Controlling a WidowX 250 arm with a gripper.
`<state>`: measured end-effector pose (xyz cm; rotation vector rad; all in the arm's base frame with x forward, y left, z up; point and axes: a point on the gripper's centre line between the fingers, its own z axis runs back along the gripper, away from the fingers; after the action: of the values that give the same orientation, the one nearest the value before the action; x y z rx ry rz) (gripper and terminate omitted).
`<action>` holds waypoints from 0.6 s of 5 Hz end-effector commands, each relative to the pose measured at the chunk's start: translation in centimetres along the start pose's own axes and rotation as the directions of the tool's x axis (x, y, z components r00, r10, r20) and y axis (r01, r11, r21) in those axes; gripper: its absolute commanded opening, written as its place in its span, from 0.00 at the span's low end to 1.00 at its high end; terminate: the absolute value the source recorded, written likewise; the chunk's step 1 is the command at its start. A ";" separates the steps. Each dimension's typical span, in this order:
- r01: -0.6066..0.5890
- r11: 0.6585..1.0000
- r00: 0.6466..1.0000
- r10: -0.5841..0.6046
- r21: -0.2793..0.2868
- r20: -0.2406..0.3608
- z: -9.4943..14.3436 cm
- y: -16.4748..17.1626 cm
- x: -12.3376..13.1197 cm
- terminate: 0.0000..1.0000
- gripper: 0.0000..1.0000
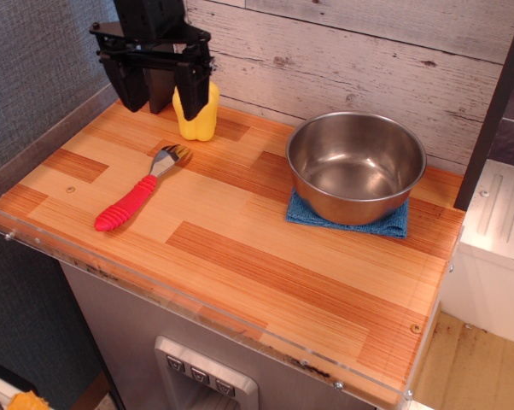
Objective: Place the yellow vegetable in the pan on blue napkin
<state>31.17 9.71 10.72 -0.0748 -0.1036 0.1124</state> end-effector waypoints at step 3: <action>-0.101 0.983 0.989 0.082 0.154 0.126 -2.1 3.2 7.9 0.00 1.00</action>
<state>38.40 12.91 6.84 0.0690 -0.1541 0.2178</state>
